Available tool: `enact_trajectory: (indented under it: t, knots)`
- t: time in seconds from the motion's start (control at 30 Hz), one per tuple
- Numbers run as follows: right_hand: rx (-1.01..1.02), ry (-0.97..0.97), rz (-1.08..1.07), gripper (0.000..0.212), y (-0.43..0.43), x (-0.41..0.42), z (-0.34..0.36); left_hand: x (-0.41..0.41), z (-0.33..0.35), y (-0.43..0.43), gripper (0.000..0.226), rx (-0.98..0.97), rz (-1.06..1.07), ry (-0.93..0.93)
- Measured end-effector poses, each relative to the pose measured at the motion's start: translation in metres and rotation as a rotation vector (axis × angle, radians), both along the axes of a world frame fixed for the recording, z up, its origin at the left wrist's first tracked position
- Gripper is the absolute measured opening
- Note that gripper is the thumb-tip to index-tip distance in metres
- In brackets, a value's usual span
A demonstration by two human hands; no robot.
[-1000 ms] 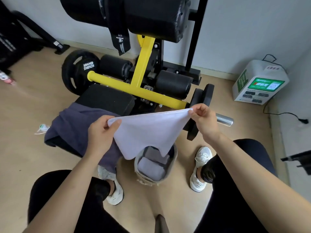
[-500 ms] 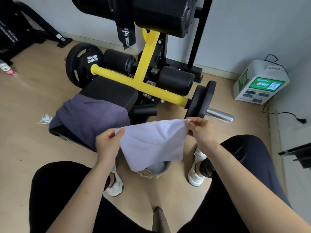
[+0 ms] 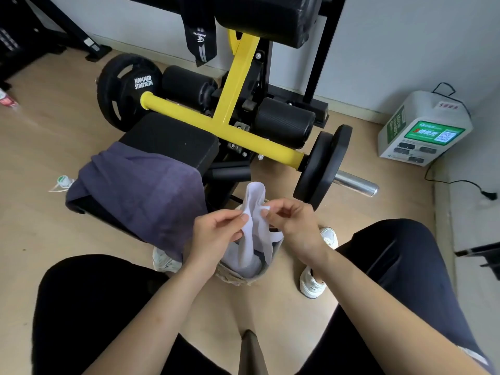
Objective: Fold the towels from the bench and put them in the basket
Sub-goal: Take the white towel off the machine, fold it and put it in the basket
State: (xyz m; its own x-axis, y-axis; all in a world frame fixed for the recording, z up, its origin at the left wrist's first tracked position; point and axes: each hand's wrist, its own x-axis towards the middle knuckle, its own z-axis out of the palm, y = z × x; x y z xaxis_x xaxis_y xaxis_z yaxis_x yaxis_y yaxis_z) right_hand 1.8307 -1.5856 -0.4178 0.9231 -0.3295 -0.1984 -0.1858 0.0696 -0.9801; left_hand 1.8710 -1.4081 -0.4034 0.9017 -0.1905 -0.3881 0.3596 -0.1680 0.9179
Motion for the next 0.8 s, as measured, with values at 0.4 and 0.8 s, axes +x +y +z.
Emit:
enact_trajectory:
  t: [0.4, 0.8]
  knots:
    - [-0.242, 0.008, 0.187, 0.024, 0.008, -0.008, 0.004, -0.006, 0.01, -0.017, 0.01, -0.101, 0.038, 0.148]
    - [-0.365, -0.076, 0.321, 0.005, -0.012, -0.002, 0.004, 0.018, -0.018, 0.023, 0.044, 0.343, -0.25, -0.66]
